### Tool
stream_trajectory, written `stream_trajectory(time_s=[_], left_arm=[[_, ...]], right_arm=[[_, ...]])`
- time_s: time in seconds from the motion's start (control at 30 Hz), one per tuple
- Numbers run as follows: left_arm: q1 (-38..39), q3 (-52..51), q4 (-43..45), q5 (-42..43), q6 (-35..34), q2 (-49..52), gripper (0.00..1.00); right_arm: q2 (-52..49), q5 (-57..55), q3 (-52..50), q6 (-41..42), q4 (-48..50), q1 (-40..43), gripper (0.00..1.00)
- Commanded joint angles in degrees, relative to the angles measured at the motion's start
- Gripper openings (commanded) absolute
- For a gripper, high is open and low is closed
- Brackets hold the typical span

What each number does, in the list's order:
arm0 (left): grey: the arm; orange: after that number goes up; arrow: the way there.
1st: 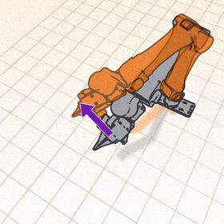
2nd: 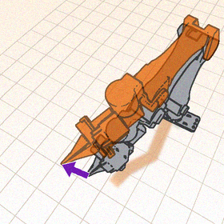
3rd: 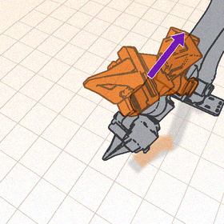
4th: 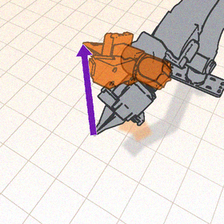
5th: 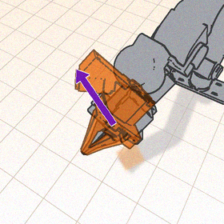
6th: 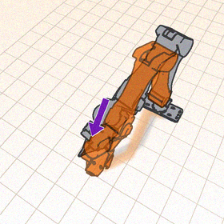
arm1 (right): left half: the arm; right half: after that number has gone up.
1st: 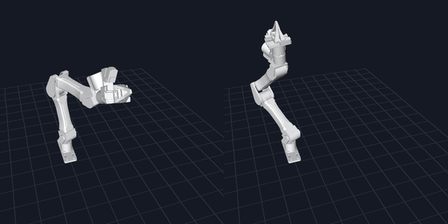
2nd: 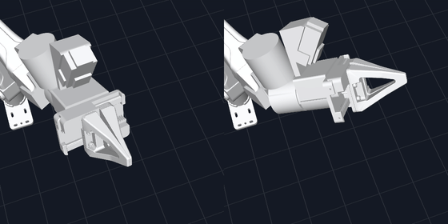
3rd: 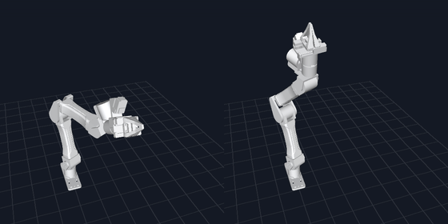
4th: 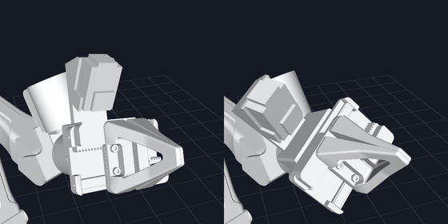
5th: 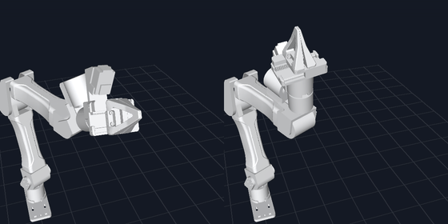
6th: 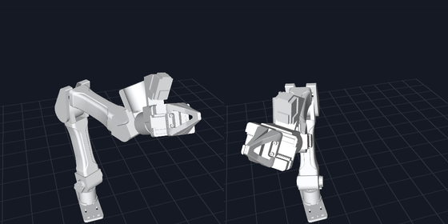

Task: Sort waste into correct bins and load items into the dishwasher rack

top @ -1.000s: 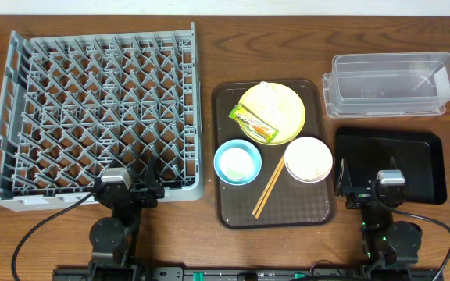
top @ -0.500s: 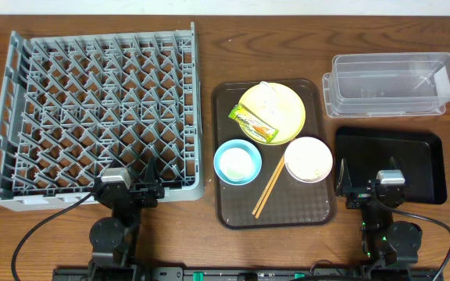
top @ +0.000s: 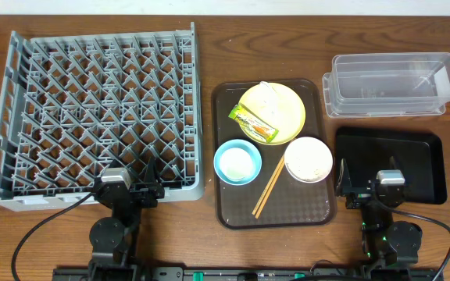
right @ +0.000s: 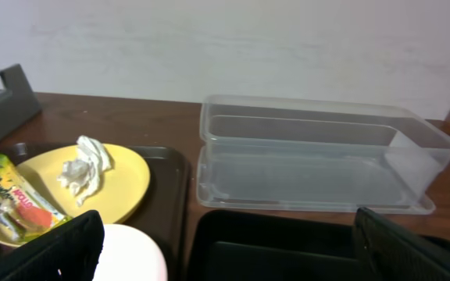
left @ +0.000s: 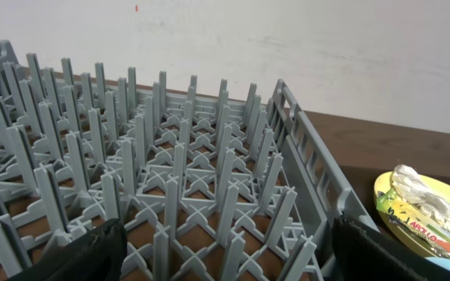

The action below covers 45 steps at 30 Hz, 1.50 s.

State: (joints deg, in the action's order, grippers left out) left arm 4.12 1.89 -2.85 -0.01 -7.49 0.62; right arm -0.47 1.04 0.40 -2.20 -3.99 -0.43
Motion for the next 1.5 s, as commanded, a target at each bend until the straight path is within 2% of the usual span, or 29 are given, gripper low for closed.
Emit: stream_trajectory(time_s=[0.0, 0.13, 0.63, 0.83, 1.1, 1.3, 1.47], left_arm=[[-0.3, -1.7, -1.3, -0.7, -0.1, -0.4, 0.86], [-0.3, -1.7, -1.3, -0.7, -0.1, -0.4, 0.86], [-0.3, -1.7, -1.3, -0.7, -0.1, -0.4, 0.86], [-0.3, 0.0, -1.3, -0.7, -0.1, 0.1, 0.86], [-0.3, 7.6, -3.5, -0.7, -0.1, 9.1, 0.86], [-0.3, 19.0, -10.1, -0.7, -0.1, 23.2, 0.86], [-0.3, 30.6, -20.3, -0.7, -0.1, 34.8, 0.86]], right_arm=[[0.1, 2.3, -0.1, 1.9, 0.0, 0.4, 0.99], [0.1, 2.2, -0.1, 5.1, 0.0, 0.4, 0.99], [0.0, 2.2, 0.8, 5.2, 0.0, 0.4, 0.99], [-3.7, 2.3, 4.0, 5.2, -0.1, 0.4, 0.99], [-19.7, 2.9, 15.3, 4.7, -0.1, 0.4, 0.99], [-38.1, 11.7, 28.2, 1.0, -2.6, 0.3, 0.99], [-53.2, 20.1, 40.9, -1.6, -10.6, 0.2, 0.99]])
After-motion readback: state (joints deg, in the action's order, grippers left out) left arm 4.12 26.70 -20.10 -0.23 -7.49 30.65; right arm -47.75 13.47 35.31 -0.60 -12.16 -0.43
